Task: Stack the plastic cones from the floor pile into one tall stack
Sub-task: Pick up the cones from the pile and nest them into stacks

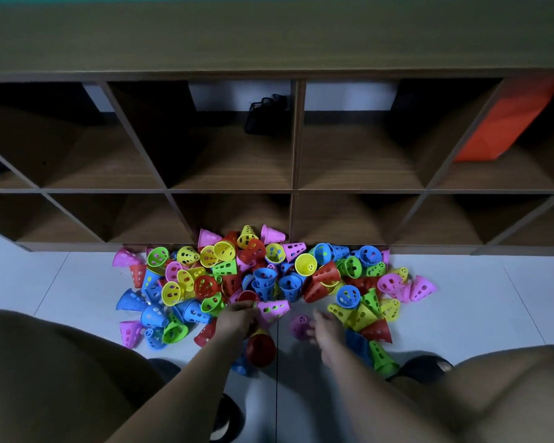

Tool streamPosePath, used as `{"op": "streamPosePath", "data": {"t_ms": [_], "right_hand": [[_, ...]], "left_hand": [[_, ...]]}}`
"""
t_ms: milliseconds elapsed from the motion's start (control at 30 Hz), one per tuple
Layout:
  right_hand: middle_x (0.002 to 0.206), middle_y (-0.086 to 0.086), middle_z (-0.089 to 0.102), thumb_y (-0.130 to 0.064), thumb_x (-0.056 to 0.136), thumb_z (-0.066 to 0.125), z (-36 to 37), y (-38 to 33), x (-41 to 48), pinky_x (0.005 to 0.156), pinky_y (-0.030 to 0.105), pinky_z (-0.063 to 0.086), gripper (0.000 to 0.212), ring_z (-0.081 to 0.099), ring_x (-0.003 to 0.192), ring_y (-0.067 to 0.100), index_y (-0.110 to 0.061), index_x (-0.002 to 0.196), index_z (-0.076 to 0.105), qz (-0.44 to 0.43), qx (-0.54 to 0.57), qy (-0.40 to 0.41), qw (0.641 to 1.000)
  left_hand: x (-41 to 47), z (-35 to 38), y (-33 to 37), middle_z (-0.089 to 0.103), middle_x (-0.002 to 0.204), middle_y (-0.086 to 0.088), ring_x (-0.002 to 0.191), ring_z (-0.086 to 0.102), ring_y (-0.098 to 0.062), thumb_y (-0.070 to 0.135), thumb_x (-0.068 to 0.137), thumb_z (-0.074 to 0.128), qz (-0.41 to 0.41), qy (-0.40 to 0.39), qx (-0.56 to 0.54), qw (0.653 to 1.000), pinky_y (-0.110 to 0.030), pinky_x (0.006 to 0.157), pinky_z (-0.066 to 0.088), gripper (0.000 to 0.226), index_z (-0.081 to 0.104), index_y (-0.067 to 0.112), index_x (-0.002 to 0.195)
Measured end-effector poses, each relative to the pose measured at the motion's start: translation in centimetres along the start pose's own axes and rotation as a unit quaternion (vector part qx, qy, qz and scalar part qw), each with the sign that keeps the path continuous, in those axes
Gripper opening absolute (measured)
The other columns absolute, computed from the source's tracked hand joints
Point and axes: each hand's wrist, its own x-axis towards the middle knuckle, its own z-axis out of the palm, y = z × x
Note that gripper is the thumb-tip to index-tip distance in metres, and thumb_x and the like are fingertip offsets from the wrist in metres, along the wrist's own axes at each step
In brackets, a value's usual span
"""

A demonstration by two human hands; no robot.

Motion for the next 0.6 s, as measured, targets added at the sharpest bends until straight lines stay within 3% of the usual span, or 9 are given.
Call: {"op": "streamPosePath", "data": {"t_ms": [100,200,300,433,533,600], "right_hand": [[0.089,0.011,0.077,-0.062,0.096,0.063,0.3,-2.9,-4.0,0.054,0.029,0.049,0.038,0.072,0.072,0.021,-0.026,0.106,0.07,-0.05,0.015,-0.105,0.993],[0.094,0.0,0.078,-0.043,0.091,0.078,0.2,-4.1,-6.3,0.056,0.031,0.055,0.033,0.073,0.07,0.018,-0.024,0.115,0.068,-0.114,-0.021,-0.152,0.982],[0.1,0.003,0.077,-0.028,0.087,0.084,-0.2,-4.1,-6.6,0.069,0.042,0.066,0.033,0.078,0.079,0.021,-0.021,0.114,0.066,-0.142,-0.034,-0.141,0.979],[0.105,-0.002,0.072,-0.025,0.087,0.082,-0.4,-3.8,-5.9,0.071,0.028,0.062,0.033,0.072,0.088,0.013,-0.029,0.115,0.064,-0.16,-0.103,-0.101,0.976],[0.097,-0.003,0.075,-0.02,0.089,0.081,-0.2,-3.5,-5.4,0.062,0.026,0.061,0.025,0.074,0.081,0.012,-0.028,0.109,0.067,-0.18,-0.09,-0.067,0.977],[0.09,-0.008,0.075,-0.024,0.087,0.08,-0.1,-3.3,-4.9,0.063,0.03,0.061,0.02,0.073,0.079,0.011,-0.032,0.102,0.068,-0.194,-0.13,-0.035,0.972]], "left_hand": [[-0.1,1.5,-0.1,0.074,0.087,-0.02,0.077,0.067,-0.028,-0.004,0.089,0.076,0.005,-0.023,0.011,1.0,-0.043,0.082,0.06,0.014,0.079,0.004,0.1],[-0.8,2.8,0.0,0.074,0.091,-0.018,0.077,0.068,-0.028,-0.001,0.096,0.07,0.021,-0.036,0.03,0.999,-0.037,0.07,0.06,0.009,0.075,0.005,0.102],[-1.2,3.6,0.2,0.074,0.082,-0.014,0.068,0.065,-0.022,0.0,0.099,0.066,0.055,-0.064,0.098,0.992,-0.031,0.061,0.055,0.01,0.075,0.002,0.103],[-1.1,4.4,0.4,0.08,0.082,-0.01,0.071,0.076,-0.021,0.006,0.099,0.069,0.13,-0.12,0.224,0.958,-0.04,0.077,0.064,0.01,0.076,0.008,0.106],[-0.6,4.9,0.7,0.081,0.085,0.003,0.073,0.076,-0.007,0.015,0.098,0.071,0.166,-0.117,0.296,0.933,-0.023,0.072,0.06,0.014,0.078,0.018,0.11],[0.1,4.9,0.7,0.078,0.081,0.007,0.059,0.068,0.005,0.016,0.098,0.071,0.169,-0.135,0.298,0.93,-0.012,0.062,0.05,0.017,0.078,0.017,0.114]]}}
